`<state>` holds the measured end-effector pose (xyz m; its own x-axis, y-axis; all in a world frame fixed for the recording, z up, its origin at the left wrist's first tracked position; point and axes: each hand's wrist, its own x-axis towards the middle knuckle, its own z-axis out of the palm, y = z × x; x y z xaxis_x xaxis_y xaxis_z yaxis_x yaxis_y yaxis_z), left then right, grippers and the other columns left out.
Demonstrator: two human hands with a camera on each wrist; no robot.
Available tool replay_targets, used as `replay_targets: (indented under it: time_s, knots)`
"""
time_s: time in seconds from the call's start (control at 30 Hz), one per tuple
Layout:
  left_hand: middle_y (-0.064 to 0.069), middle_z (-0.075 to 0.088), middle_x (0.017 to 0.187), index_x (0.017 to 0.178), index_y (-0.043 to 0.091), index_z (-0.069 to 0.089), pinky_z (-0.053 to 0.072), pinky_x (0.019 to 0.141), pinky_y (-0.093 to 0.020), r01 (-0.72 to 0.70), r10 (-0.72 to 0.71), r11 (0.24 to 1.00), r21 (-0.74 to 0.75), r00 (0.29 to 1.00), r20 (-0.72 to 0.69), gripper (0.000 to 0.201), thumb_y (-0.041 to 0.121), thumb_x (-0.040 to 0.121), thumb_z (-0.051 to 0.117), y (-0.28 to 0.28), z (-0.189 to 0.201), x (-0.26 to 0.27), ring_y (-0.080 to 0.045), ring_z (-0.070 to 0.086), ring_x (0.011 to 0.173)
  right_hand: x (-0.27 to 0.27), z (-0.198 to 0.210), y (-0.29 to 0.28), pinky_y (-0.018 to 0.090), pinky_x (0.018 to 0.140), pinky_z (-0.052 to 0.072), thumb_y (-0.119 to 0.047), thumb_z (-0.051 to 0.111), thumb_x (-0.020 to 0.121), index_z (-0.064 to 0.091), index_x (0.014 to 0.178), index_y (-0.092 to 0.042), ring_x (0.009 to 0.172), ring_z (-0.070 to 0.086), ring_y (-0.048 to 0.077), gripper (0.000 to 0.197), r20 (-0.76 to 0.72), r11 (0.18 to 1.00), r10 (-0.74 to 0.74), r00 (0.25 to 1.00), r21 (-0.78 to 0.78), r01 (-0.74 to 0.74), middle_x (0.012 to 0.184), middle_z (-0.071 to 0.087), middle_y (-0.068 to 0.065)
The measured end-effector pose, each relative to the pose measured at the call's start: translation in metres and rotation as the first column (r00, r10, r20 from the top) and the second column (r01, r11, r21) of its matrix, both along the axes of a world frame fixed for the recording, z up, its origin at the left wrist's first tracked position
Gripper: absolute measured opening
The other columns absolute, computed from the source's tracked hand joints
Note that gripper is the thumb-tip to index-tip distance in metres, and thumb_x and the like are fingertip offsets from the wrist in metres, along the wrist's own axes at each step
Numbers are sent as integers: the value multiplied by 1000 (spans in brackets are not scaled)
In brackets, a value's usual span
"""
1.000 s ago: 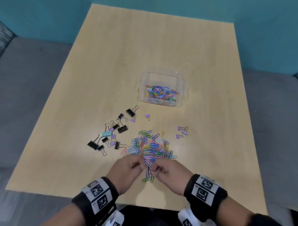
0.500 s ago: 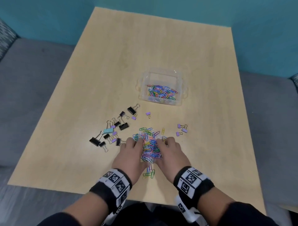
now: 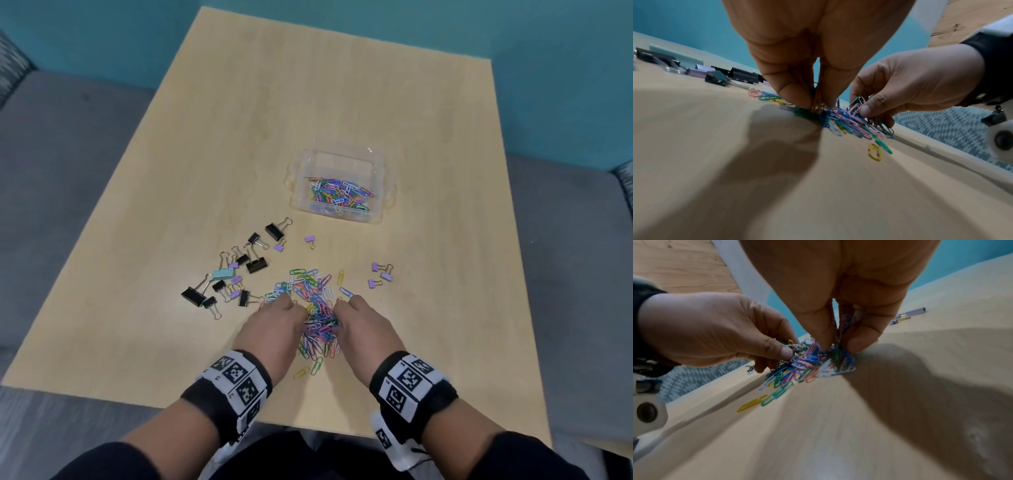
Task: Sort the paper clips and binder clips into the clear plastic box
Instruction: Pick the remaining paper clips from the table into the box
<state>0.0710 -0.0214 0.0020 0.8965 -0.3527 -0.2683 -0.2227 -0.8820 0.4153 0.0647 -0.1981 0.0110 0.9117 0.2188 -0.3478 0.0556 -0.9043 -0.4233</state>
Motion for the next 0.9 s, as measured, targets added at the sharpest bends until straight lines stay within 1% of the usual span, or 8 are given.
replay_targets:
  time_s: [0.13,0.27,0.43,0.53,0.6,0.7,0.8,0.9]
  knots:
    - [-2,51,86,90,15,61,50,63,-39,-46,46,998,-45,999,-5,10,23,89,56,1,5,2,-29,57,75,4,7,-1,33,62,34,-22,54,93,50,95,-18,73,43,21,6,-39,999,-33,999,32,35,89,39,-5]
    - [2,54,91,93,17,64,46,69,-36,-108,105,987,-121,994,-37,11,26,90,57,3,15,6,-22,56,82,9,12,-6,26,57,32,-22,60,88,43,80,-27,72,48,19,20,-77,986,-81,994,140,91,84,45,-7]
    - [10,58,87,87,25,67,44,74,-29,-218,185,954,-204,968,-169,8,31,87,63,10,23,18,-11,55,81,17,15,-18,32,57,44,-20,66,80,50,74,-20,59,53,19,17,-261,910,-223,939,290,297,66,53,-6]
    - [9,61,79,82,25,68,48,70,-28,-319,246,913,-256,928,-281,5,29,84,67,14,26,26,-9,58,72,20,11,-25,32,53,45,-20,65,79,50,73,-20,52,51,17,16,-356,859,-280,892,322,398,59,50,-5]
    - [6,61,64,77,24,68,53,64,-35,-442,297,832,-335,865,-404,6,23,82,70,16,29,31,-13,58,59,23,11,-28,31,53,45,-15,66,80,52,74,-18,49,53,16,16,-426,803,-306,852,365,471,58,49,-4]
    - [2,60,54,73,20,69,54,55,-35,-557,308,724,-407,789,-531,10,15,81,72,15,37,44,-14,58,53,36,21,-29,22,46,43,-6,66,83,53,81,-3,46,54,18,14,-498,709,-321,806,437,553,63,50,10]
    - [-2,62,55,73,17,69,50,52,-30,-582,307,667,-466,784,-540,10,15,82,73,6,45,73,-14,59,53,62,35,-29,15,37,36,1,65,83,51,79,2,42,51,16,15,-462,656,-344,817,505,561,62,51,16]
    - [-7,58,56,78,4,66,47,46,-24,-570,346,623,-535,815,-464,8,8,83,70,-9,53,120,-9,55,44,104,47,-31,15,35,35,4,64,83,52,76,-5,39,48,12,16,-370,634,-394,841,554,540,59,49,11]
